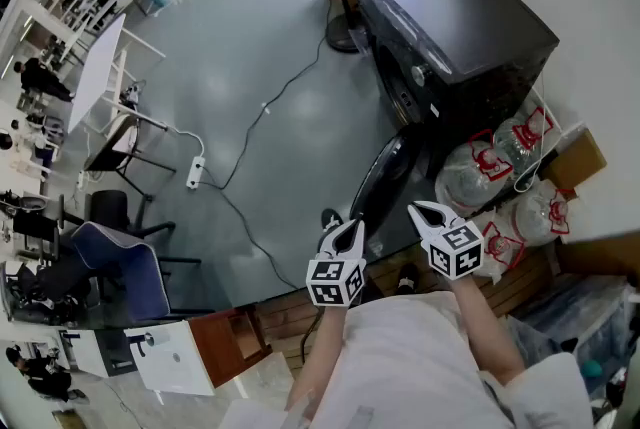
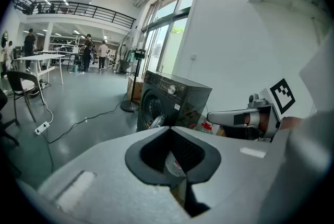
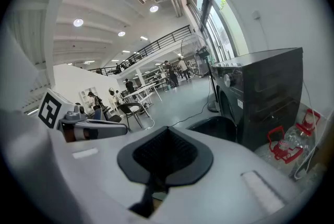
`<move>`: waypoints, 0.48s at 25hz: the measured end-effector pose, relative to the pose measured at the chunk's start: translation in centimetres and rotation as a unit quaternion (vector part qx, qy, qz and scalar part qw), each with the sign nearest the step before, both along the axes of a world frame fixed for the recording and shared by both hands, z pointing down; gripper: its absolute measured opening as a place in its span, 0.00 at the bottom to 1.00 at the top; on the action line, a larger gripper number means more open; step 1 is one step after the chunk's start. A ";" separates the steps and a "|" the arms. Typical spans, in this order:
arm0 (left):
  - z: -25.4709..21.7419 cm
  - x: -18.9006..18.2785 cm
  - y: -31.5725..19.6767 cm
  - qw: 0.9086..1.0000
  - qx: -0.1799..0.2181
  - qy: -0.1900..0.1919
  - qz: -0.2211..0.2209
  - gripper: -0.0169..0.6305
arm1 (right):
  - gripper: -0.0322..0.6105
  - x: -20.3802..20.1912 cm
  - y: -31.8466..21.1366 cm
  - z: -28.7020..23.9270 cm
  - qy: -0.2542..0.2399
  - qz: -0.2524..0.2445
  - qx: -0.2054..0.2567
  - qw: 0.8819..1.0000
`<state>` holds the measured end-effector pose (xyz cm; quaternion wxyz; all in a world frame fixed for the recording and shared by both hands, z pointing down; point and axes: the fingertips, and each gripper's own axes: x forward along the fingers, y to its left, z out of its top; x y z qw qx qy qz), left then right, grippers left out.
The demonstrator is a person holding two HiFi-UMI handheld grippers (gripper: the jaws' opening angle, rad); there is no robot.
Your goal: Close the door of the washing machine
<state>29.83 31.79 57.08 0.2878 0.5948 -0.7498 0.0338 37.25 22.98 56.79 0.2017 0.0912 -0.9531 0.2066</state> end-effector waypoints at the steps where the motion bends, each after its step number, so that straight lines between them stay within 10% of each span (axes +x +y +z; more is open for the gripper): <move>1: 0.1 0.0 0.0 1.000 0.000 0.000 0.000 0.03 | 0.05 0.0 0.0 0.1 0.001 0.000 -0.001 1.000; 12: 3.7 -1.1 -0.7 0.999 -0.038 -0.021 0.021 0.03 | 0.05 -0.1 -0.5 1.4 0.006 0.012 -0.024 1.000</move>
